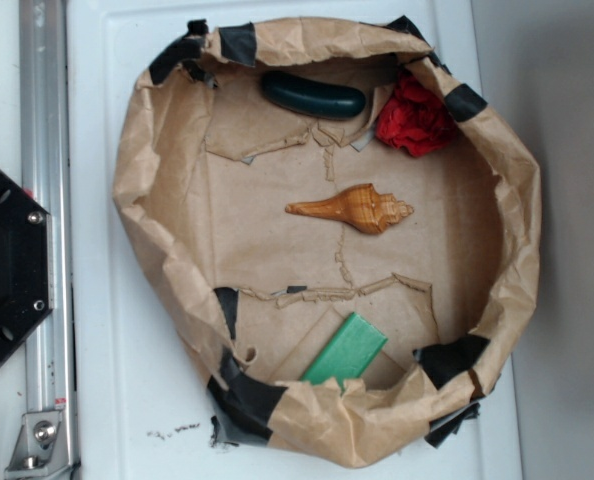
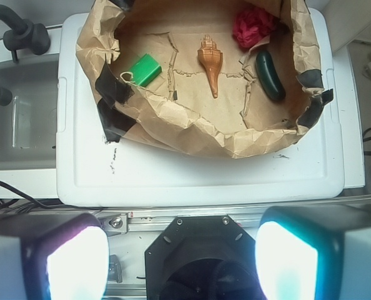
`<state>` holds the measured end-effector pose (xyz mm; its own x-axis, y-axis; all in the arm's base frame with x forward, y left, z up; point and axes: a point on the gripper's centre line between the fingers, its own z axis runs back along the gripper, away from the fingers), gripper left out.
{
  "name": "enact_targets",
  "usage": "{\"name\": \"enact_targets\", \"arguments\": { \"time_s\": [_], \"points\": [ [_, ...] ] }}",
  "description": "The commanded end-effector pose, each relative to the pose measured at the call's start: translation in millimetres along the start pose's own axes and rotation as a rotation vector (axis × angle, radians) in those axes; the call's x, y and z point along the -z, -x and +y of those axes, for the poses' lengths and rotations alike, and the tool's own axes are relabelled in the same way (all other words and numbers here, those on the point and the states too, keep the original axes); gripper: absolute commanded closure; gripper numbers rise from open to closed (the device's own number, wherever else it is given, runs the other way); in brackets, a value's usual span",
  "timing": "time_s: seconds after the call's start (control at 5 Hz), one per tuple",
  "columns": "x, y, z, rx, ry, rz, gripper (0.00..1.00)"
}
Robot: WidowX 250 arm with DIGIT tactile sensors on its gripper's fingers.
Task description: Grab the shell.
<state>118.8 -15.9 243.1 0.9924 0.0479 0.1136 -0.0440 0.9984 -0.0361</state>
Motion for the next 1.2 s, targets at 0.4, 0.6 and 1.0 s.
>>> {"name": "enact_targets", "arguments": {
  "time_s": [0.4,0.6,1.0],
  "points": [
    [89,-95,53,0.041,-0.076,-0.127,0.00],
    [135,-141,49,0.152,-0.106,-0.120,0.00],
    [201,-169,43,0.239,-0.065,-0.040,0.00]
  ]
}}
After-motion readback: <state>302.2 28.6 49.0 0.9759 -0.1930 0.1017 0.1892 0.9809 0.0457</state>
